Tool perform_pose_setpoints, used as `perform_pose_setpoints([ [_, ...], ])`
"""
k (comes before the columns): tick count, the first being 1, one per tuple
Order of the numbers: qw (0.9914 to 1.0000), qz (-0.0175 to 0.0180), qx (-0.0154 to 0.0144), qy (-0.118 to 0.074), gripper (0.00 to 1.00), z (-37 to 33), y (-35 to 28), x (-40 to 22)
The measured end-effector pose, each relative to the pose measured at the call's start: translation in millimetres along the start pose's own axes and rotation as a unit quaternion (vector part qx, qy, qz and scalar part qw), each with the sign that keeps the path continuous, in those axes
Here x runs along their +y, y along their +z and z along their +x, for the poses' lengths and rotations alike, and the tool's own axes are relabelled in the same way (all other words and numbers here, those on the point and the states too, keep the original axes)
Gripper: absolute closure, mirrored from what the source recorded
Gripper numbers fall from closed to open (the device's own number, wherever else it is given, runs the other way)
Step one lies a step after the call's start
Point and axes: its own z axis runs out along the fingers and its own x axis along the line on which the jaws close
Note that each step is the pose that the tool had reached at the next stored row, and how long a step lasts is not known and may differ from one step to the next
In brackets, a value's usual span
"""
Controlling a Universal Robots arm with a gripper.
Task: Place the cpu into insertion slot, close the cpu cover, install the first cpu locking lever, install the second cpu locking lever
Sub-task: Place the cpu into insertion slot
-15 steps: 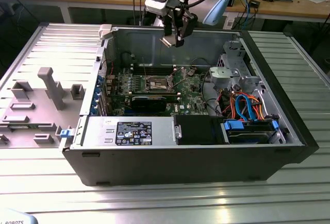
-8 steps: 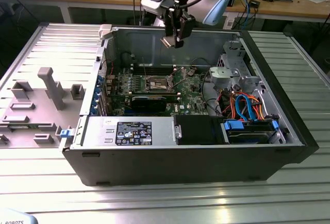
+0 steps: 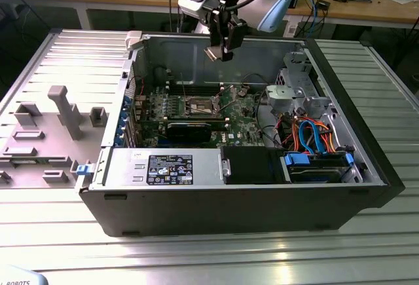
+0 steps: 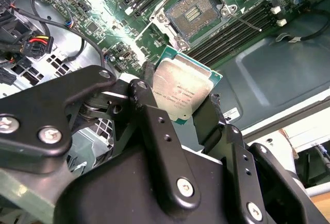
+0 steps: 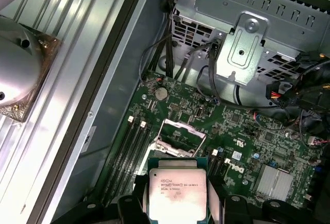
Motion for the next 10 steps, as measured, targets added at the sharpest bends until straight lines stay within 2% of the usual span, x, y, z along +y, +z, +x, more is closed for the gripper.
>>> perform_pose_setpoints([
  [10,0.99999,-0.0001,-0.0003,0.004,0.45,0.0,0.0,0.0],
])
